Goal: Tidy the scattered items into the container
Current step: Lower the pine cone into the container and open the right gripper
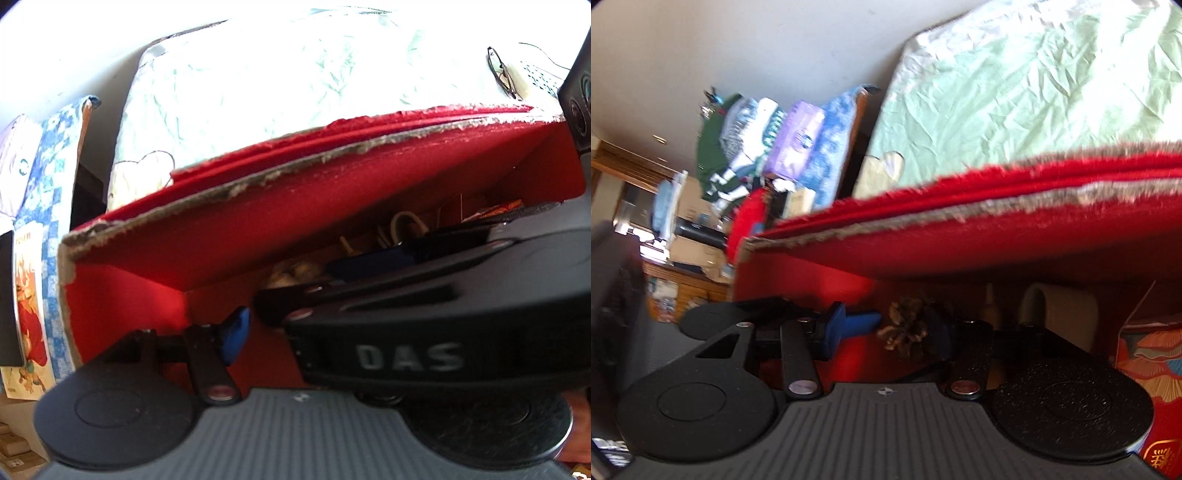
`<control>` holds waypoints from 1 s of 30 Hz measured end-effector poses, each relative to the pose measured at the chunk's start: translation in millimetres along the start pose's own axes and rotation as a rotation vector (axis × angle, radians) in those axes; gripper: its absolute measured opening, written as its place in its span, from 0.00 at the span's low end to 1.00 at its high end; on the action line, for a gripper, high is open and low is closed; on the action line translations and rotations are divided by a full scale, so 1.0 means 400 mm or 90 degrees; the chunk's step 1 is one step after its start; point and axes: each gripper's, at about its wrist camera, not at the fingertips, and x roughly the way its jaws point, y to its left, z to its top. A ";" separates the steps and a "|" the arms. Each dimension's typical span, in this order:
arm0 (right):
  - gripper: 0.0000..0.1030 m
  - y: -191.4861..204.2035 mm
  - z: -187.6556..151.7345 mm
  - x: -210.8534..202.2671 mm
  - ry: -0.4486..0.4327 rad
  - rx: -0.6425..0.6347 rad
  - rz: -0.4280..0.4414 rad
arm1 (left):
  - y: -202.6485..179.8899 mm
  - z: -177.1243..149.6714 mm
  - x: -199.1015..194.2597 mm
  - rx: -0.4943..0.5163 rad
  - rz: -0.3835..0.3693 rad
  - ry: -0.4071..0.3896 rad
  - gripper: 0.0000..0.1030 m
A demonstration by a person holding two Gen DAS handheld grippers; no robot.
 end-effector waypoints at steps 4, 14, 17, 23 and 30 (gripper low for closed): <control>0.52 0.021 -0.001 -0.023 -0.036 -0.022 0.012 | 0.009 -0.003 -0.022 -0.001 -0.013 -0.025 0.63; 0.52 0.014 0.005 -0.045 -0.072 -0.004 0.030 | -0.004 -0.053 -0.041 -0.001 0.010 -0.021 0.55; 0.52 0.009 0.005 -0.044 -0.072 0.003 0.025 | 0.001 -0.055 -0.047 -0.008 0.022 -0.028 0.55; 0.52 0.007 0.002 -0.047 -0.075 0.002 0.035 | 0.001 -0.060 -0.061 -0.007 0.049 -0.043 0.54; 0.52 0.013 0.002 -0.043 -0.071 -0.012 0.013 | -0.002 -0.066 -0.085 0.010 0.056 -0.060 0.60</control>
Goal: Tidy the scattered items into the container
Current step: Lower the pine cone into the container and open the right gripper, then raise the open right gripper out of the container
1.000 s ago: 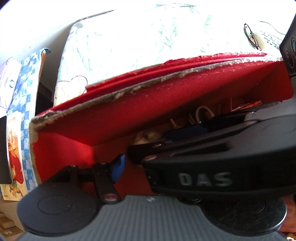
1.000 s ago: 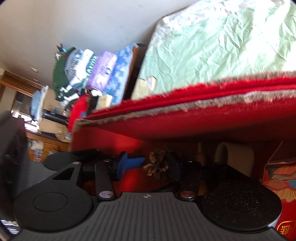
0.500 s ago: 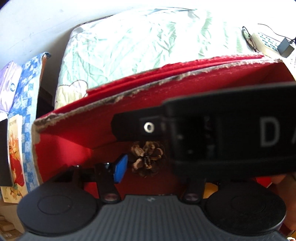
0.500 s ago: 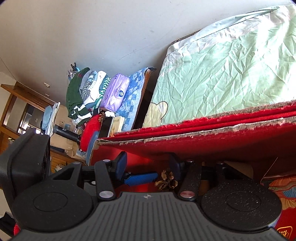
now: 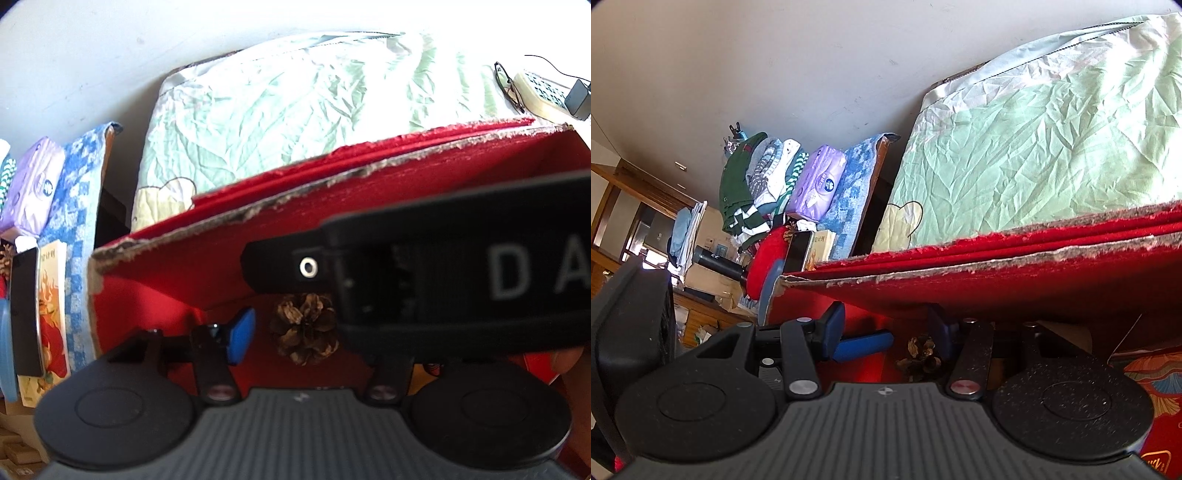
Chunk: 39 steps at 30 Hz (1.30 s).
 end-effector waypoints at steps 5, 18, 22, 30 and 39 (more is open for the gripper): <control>0.52 -0.001 0.003 -0.032 -0.005 0.007 -0.054 | 0.000 -0.001 -0.008 0.009 0.005 0.001 0.62; 0.52 -0.033 -0.061 -0.161 -0.076 0.064 -0.242 | -0.003 -0.007 -0.049 0.039 0.021 -0.029 0.70; 0.48 -0.026 -0.090 -0.185 -0.092 0.060 -0.284 | -0.039 -0.034 -0.081 0.045 0.025 -0.059 0.72; 0.50 0.022 -0.132 -0.227 -0.136 0.054 -0.322 | -0.088 -0.085 -0.085 0.000 0.046 -0.135 0.76; 0.57 0.070 -0.166 -0.226 -0.154 0.037 -0.361 | -0.137 -0.063 -0.129 -0.038 0.114 -0.191 0.96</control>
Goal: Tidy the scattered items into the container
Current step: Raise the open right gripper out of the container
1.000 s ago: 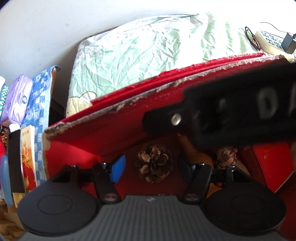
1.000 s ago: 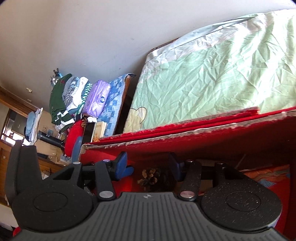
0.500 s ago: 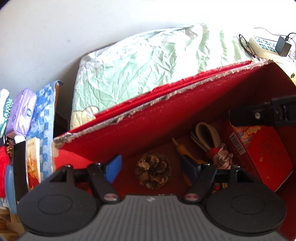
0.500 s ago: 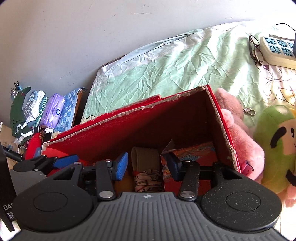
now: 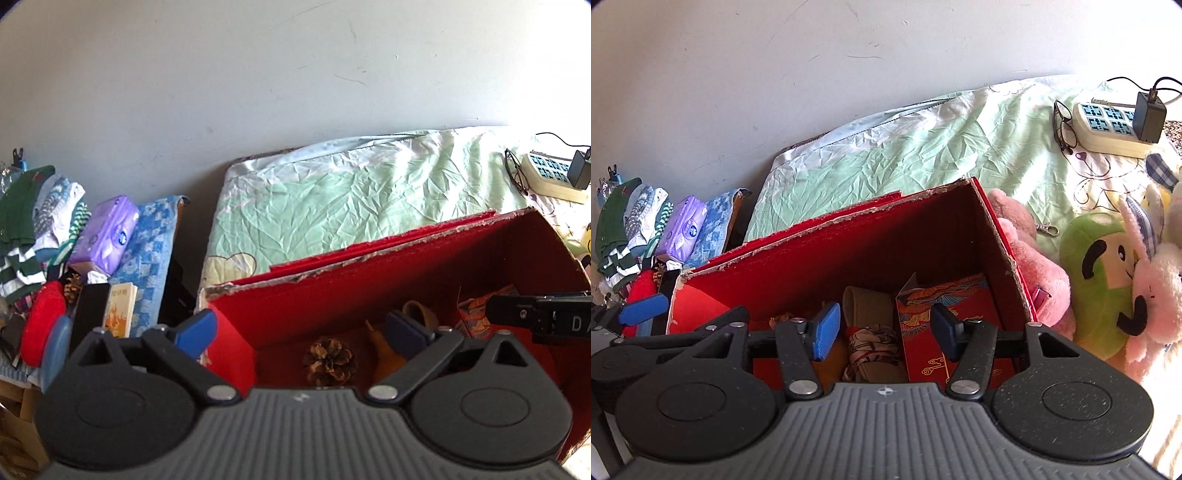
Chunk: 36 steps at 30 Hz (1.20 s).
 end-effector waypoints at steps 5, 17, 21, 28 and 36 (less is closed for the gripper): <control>0.59 0.012 -0.023 0.002 -0.001 0.008 -0.011 | -0.012 0.008 0.006 0.003 0.024 0.010 0.97; 0.68 0.039 -0.080 -0.034 -0.021 -0.035 -0.061 | 0.058 -0.013 -0.007 -0.080 0.085 0.024 0.98; 0.74 0.055 -0.090 -0.061 -0.035 -0.061 -0.055 | 0.068 -0.038 -0.046 -0.097 0.112 0.020 0.99; 0.87 0.088 -0.123 -0.135 -0.067 -0.144 -0.047 | 0.057 -0.079 -0.127 -0.116 0.160 0.023 0.99; 0.88 0.085 -0.163 -0.194 -0.065 -0.201 -0.012 | 0.051 -0.138 -0.181 -0.170 0.172 0.045 0.99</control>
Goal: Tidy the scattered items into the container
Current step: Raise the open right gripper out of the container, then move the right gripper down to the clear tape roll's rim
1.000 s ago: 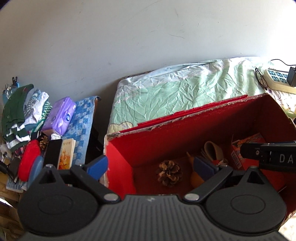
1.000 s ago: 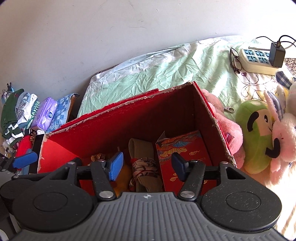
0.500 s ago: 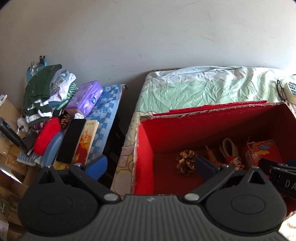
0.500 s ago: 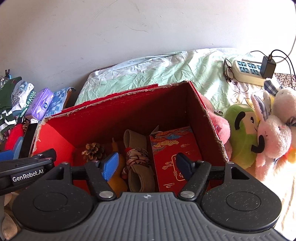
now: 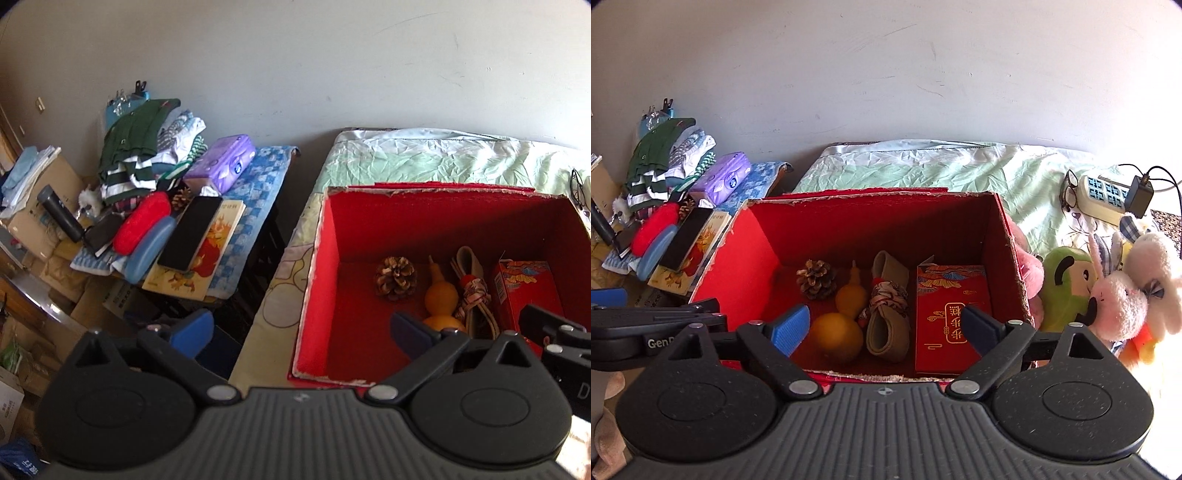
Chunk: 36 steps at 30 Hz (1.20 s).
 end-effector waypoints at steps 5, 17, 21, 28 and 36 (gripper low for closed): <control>0.88 0.002 -0.022 -0.028 0.003 -0.021 0.027 | 0.002 -0.039 -0.025 -0.025 0.014 0.011 0.99; 0.70 -0.004 -0.108 -0.066 0.066 -0.031 0.135 | 0.042 -0.149 -0.041 -0.068 -0.027 0.057 0.99; 0.63 -0.003 -0.145 -0.037 0.098 -0.023 0.150 | 0.061 -0.187 -0.017 -0.088 -0.055 0.085 0.99; 0.51 -0.007 -0.187 0.030 0.161 0.021 0.160 | 0.062 -0.239 0.040 -0.085 -0.087 0.122 0.99; 0.48 -0.004 -0.179 0.048 0.159 0.054 0.176 | 0.062 -0.262 0.101 -0.080 -0.084 0.138 0.97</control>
